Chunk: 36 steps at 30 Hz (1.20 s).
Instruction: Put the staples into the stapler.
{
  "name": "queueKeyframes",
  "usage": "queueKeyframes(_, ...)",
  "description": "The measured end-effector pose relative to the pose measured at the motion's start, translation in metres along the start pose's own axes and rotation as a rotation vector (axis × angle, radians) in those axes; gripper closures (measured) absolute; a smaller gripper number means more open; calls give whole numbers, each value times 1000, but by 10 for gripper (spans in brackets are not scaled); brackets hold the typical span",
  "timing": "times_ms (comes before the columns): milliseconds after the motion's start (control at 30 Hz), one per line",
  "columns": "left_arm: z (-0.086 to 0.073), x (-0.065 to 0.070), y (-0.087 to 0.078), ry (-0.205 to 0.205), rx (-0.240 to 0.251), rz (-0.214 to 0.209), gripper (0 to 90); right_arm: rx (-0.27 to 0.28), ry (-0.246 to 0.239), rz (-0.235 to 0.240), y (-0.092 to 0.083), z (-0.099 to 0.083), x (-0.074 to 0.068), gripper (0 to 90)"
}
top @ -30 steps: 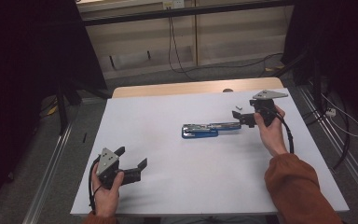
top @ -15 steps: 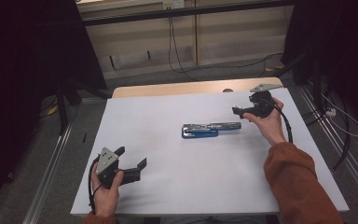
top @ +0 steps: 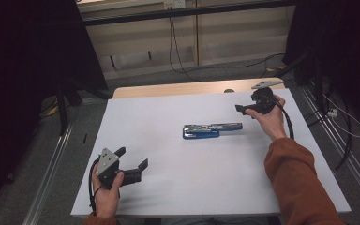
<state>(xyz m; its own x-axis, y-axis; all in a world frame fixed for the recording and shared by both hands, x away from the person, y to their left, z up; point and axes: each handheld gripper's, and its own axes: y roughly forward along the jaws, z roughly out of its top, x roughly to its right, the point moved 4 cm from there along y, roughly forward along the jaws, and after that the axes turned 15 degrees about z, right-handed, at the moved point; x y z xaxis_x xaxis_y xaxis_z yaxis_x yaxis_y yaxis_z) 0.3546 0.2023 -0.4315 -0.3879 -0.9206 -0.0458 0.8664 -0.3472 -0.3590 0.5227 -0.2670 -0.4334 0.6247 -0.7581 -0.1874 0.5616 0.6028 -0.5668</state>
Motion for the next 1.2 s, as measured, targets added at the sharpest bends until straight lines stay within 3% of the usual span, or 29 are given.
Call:
queueKeyframes(200,-1,-1,0,2,-12,-9,33,-16,2,3,3,7,6,190)
queueKeyframes(333,-3,-3,2,-7,-27,0,34,-61,11,8,7,7,12,199)
queueKeyframes(433,-3,-1,2,-3,-27,-7,34,-68,14,15,12,11,16,248)
queueKeyframes(533,-2,1,1,11,-24,-15,33,-123,10,13,17,11,21,274)
queueKeyframes(600,-2,1,1,10,-26,-15,33,-119,11,16,19,12,24,316)
queueKeyframes(800,-3,0,2,17,-31,-22,34,-169,28,21,29,4,32,466)
queueKeyframes(1100,-5,1,4,12,-48,-27,35,-225,39,30,45,-3,37,508)
queueKeyframes(1200,-6,2,4,14,-49,-32,35,-245,40,14,49,-5,42,536)
